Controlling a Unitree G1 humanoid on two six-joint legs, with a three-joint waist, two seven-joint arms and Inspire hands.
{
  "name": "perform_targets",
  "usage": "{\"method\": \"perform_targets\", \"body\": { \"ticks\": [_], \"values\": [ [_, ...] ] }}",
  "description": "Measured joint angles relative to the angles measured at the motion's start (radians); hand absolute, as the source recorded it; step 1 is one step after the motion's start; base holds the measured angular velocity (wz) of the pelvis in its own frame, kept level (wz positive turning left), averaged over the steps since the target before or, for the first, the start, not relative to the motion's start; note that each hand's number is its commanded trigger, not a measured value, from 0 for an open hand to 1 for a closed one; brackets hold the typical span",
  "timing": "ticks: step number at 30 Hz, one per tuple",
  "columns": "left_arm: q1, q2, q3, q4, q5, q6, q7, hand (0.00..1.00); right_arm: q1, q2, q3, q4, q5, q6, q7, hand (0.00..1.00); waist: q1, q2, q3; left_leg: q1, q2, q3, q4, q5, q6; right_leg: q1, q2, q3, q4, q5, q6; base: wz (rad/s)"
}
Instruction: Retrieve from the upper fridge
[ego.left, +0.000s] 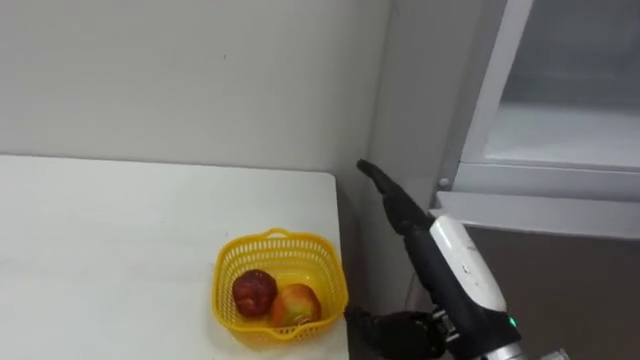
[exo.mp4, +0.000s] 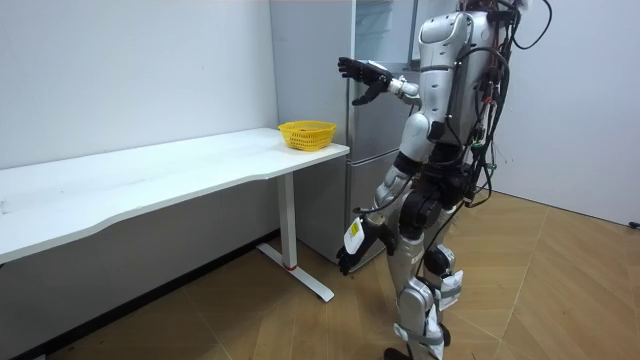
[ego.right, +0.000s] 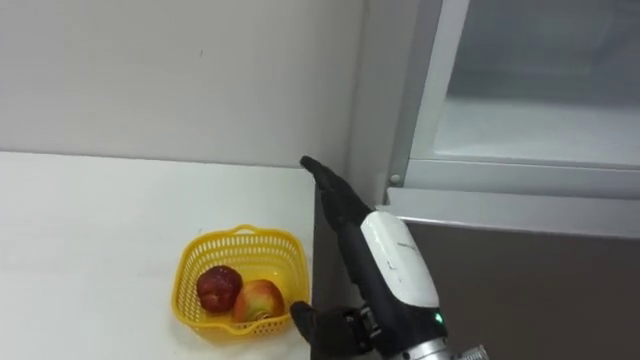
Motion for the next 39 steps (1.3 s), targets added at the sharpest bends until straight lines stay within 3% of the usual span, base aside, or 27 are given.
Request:
{"method": "perform_targets", "body": {
  "ticks": [5,9,20,25,28,30,33,39],
  "values": [
    [0.004,-0.008,-0.001,0.001,0.002,-0.008,0.017,0.0,0.103,0.028,0.0,0.003,-0.056,0.0,0.005,0.0,-0.004,0.014,0.0076,-0.002,-0.001,0.012,-0.005,0.0,0.0,-0.016,0.002,0.025,0.011,0.0,0.0,-0.12],
    [-0.005,-0.008,-0.001,0.0,0.001,-0.008,0.015,0.0,0.136,0.027,0.0,0.003,-0.105,-0.008,0.006,0.0,-0.008,0.019,0.0121,-0.009,-0.001,0.037,-0.008,0.0,0.001,-0.04,0.004,0.044,0.025,0.0,0.0,-0.17],
    [-0.009,0.004,0.0,0.0,0.0,-0.021,-0.001,0.0,0.23,0.024,-0.001,0.02,-0.141,-0.073,-0.01,0.0,-0.034,-0.01,0.0086,-0.02,-0.001,0.055,-0.014,-0.001,0.002,-0.059,0.006,0.051,0.023,0.0,0.0,-0.04],
    [-0.006,0.005,-0.005,0.0,-0.005,-0.022,0.018,0.0,0.288,0.025,0.0,0.102,-0.134,-0.117,-0.05,0.0,-0.057,-0.004,0.0122,-0.019,0.0,0.058,-0.015,-0.002,0.004,-0.057,0.005,0.048,0.022,0.0,0.001,-0.01],
    [0.005,0.005,0.001,-0.013,0.0,-0.024,0.023,0.0,0.354,0.027,-0.037,0.231,-0.099,-0.096,-0.054,0.0,-0.063,-0.001,0.0116,-0.019,-0.001,0.059,-0.016,-0.003,0.005,-0.057,0.004,0.049,0.021,0.0,0.001,0.0],
    [0.016,0.007,0.003,-0.011,0.002,-0.024,0.023,0.0,0.377,0.035,-0.081,0.339,-0.073,-0.066,-0.053,0.0,-0.086,0.004,0.0115,-0.02,-0.001,0.06,-0.016,-0.003,0.005,-0.059,0.004,0.05,0.022,0.0,0.001,-0.02],
    [0.024,0.01,0.011,-0.012,-0.003,-0.024,0.023,0.0,0.403,0.037,-0.123,0.382,-0.011,-0.045,-0.053,0.0,-0.106,0.012,0.0119,-0.02,0.0,0.067,-0.016,-0.003,0.005,-0.063,0.006,0.058,0.023,0.0,0.002,-0.1],
    [0.057,0.017,0.017,-0.07,-0.018,-0.043,0.041,0.0,0.411,0.046,-0.169,0.458,0.096,-0.04,-0.073,0.0,-0.139,0.003,0.0052,-0.001,0.002,0.086,-0.015,-0.003,0.005,-0.05,0.012,0.081,0.02,0.0,0.002,-0.09]
  ]
}}
